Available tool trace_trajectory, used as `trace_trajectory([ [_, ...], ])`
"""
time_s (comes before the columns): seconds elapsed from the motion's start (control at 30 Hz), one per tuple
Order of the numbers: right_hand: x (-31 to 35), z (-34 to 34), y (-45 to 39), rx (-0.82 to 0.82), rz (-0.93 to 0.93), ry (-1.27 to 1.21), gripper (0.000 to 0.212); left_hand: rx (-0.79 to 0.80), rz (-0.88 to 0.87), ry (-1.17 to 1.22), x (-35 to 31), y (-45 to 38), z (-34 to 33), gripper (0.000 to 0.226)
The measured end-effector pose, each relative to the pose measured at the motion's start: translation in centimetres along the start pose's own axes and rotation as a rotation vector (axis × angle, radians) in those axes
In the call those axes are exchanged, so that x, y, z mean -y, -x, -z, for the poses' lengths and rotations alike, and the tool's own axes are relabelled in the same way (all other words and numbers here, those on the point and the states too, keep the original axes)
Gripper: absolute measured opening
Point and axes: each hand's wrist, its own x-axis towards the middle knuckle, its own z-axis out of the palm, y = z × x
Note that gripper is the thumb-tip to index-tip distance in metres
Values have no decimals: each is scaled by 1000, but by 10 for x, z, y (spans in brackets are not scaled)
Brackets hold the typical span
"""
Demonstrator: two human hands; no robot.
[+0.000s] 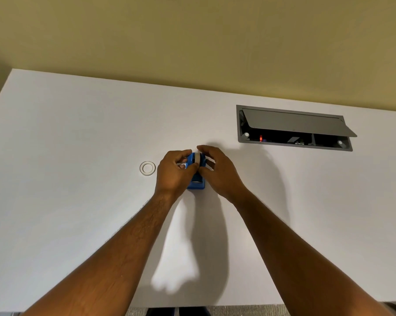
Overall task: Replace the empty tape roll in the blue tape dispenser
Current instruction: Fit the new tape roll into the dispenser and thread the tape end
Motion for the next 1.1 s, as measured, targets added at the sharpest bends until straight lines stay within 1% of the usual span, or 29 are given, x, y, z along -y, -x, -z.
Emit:
trace_trajectory([
  [0.07,1,1,-2,-21,-37,-21,47,-9,9,0,0,0,-1,39],
  [0.17,1,-2,0,-47,15,52,41,-25,25,32,0,0,-3,38],
  [0.4,-5,-14,16,-86,58,47,51,-50,45,67,0,1,-5,39],
  [0.57,-4,-14,18,-124,58,-4,42,-55,50,73,0,1,-6,39],
  [0.67,0,-10,12,-153,4,-78,51,-58,46,66,1,1,-7,39],
  [0.73,2,-9,4,-129,-13,-25,51,-62,46,67,1,1,-7,39],
  [0.8,2,-10,-1,-91,-10,40,43,-66,47,75,1,1,-7,38],
  [0.87,0,-12,-2,-83,-5,55,39,-69,51,80,0,1,-7,38],
  [1.0,-3,-14,7,-91,17,56,48,-76,66,101,-1,1,-8,39],
  [1.1,-3,-14,11,-93,37,51,49,-82,74,116,0,1,-8,39],
])
